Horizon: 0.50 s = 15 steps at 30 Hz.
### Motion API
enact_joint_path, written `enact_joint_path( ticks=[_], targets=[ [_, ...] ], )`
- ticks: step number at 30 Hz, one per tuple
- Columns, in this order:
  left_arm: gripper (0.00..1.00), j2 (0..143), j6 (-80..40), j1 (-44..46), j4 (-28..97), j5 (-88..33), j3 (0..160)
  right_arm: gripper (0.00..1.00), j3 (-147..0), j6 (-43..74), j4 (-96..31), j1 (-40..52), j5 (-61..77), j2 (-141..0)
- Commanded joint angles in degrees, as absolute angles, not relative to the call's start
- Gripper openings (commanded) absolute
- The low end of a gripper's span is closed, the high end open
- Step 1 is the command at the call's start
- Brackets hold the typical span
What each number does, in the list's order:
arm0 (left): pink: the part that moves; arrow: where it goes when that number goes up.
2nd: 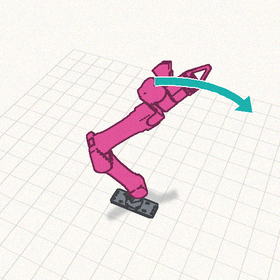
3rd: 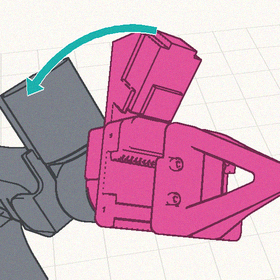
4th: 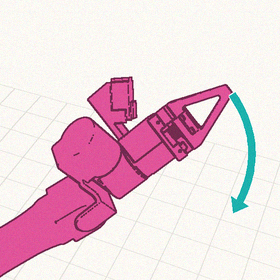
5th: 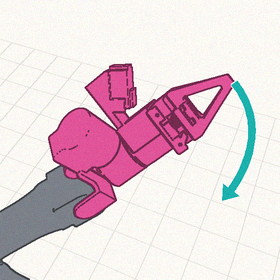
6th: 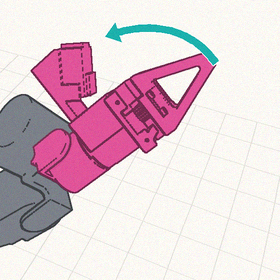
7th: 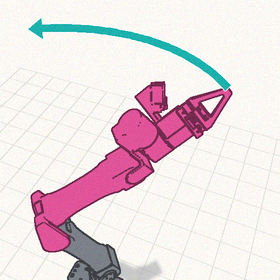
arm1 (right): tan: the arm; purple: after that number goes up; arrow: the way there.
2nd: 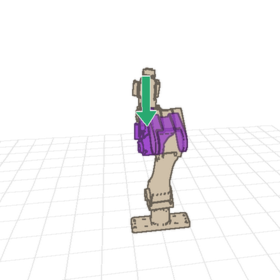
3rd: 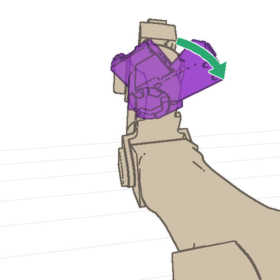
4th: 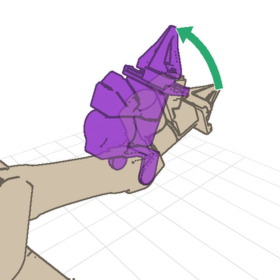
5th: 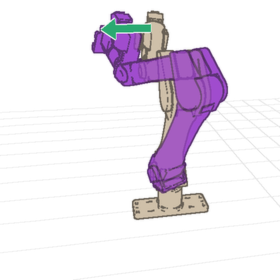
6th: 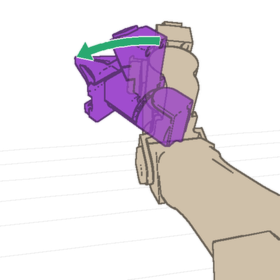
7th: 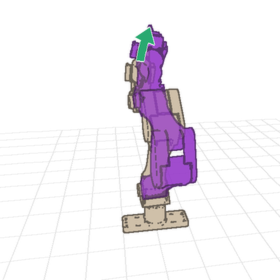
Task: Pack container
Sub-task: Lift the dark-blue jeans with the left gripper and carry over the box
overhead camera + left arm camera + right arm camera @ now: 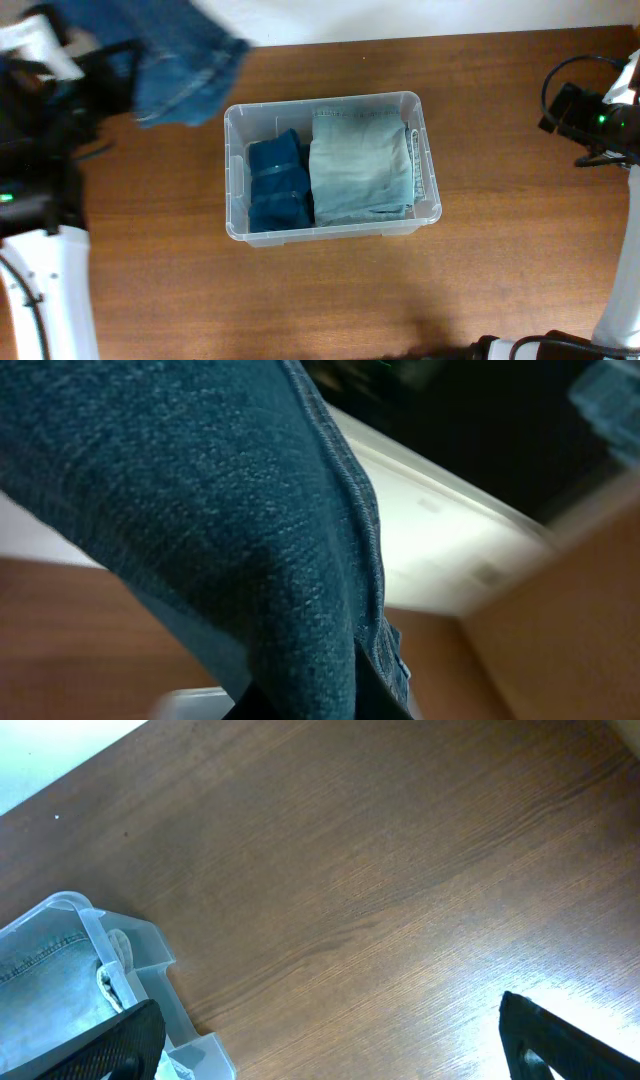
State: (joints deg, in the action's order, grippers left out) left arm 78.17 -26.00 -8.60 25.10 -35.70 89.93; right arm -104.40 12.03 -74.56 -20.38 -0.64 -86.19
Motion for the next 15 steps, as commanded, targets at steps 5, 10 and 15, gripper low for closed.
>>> enact_joint_path(
  ticks=[5,10,15],
  targets=[
    [0.01,80.5,-26.0,7.9,24.2,-34.1,91.9,0.99,-104.4,12.3,-74.4,-20.7,-1.1,-86.2],
    [0.00,86.0,-24.5,14.7,26.0,-34.6,91.9,0.99,-104.4,12.3,-74.4,-20.7,-1.1,-86.3],
    [0.00,90.2,-23.2,17.8,32.4,-34.5,91.9,0.99,-104.4,12.3,-74.4,-20.7,-1.1,-86.3]
  ],
)
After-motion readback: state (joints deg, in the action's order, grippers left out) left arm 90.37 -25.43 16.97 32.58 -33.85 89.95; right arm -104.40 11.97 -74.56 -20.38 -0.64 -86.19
